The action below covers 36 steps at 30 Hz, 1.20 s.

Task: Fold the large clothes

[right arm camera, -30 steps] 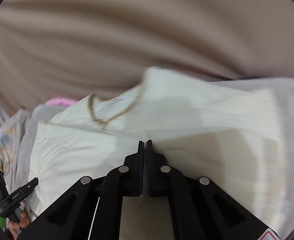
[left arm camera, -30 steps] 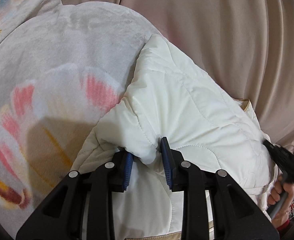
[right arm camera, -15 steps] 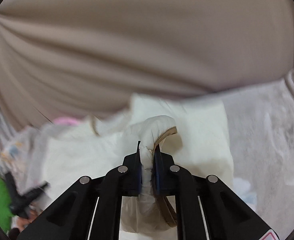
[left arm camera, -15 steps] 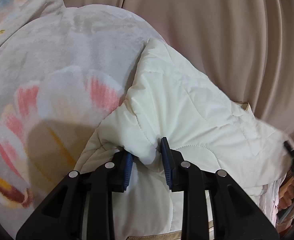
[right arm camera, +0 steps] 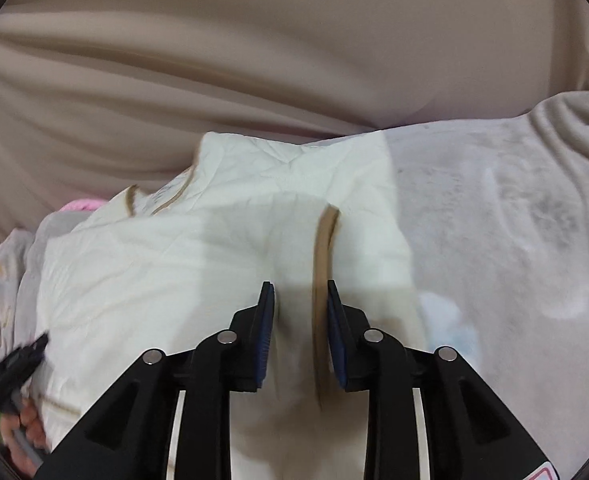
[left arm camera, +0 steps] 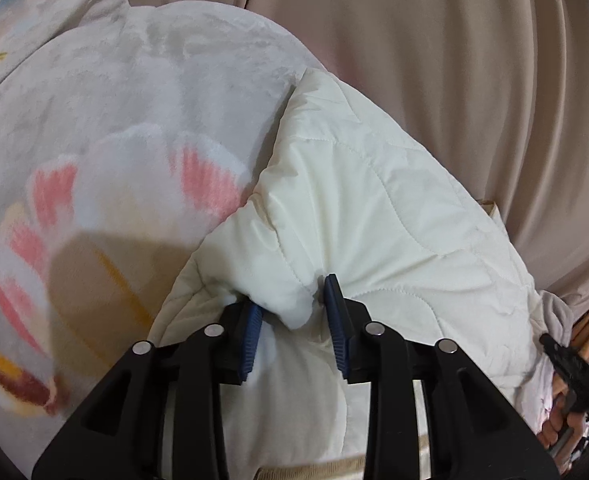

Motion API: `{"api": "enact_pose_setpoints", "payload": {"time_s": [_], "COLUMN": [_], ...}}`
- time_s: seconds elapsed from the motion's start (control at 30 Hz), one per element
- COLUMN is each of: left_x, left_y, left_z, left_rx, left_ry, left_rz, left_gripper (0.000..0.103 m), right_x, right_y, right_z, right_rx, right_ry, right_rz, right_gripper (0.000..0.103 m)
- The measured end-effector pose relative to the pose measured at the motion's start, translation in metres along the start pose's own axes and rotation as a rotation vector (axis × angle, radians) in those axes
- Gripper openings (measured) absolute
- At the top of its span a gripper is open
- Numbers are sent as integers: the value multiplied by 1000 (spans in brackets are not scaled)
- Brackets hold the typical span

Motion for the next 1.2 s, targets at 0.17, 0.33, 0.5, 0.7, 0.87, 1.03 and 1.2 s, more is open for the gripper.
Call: {"api": "enact_pose_setpoints", "payload": {"time_s": [0.17, 0.33, 0.5, 0.7, 0.87, 1.03, 1.2], "left_x": [66, 140, 165, 171, 164, 189, 246], "left_y": [29, 82, 139, 151, 154, 149, 152], "left_z": [-7, -24, -36, -20, -6, 0, 18], "left_rx": [-33, -49, 16, -17, -49, -58, -101], "left_ry": [31, 42, 88, 72, 53, 77, 146], "left_rz": [-39, -110, -208, -188, -206, -139, -57], "left_gripper": [62, 76, 76, 73, 38, 13, 10], "right_x": [105, 171, 181, 160, 149, 170, 230], "right_y": [76, 148, 198, 209, 204, 197, 201], "right_z": [61, 111, 139, 125, 109, 104, 94], "right_rx": [52, 7, -109, -230, -251, -242, -222], "right_ry": [-26, -35, -100, -208, -213, -225, -313], "right_rz": [-59, -117, -186, -252, -252, -153, -38], "right_gripper": [60, 66, 69, 71, 29, 7, 5]}}
Point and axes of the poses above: each gripper's, at about its wrist camera, not at the fingertips, and x roughly against the way its jaws point, z to its right, y to its underside, the point moved 7 cm from there along -x, roughly the way its jaws point, and after that the axes turned 13 degrees about -x, right-handed, at the moved point
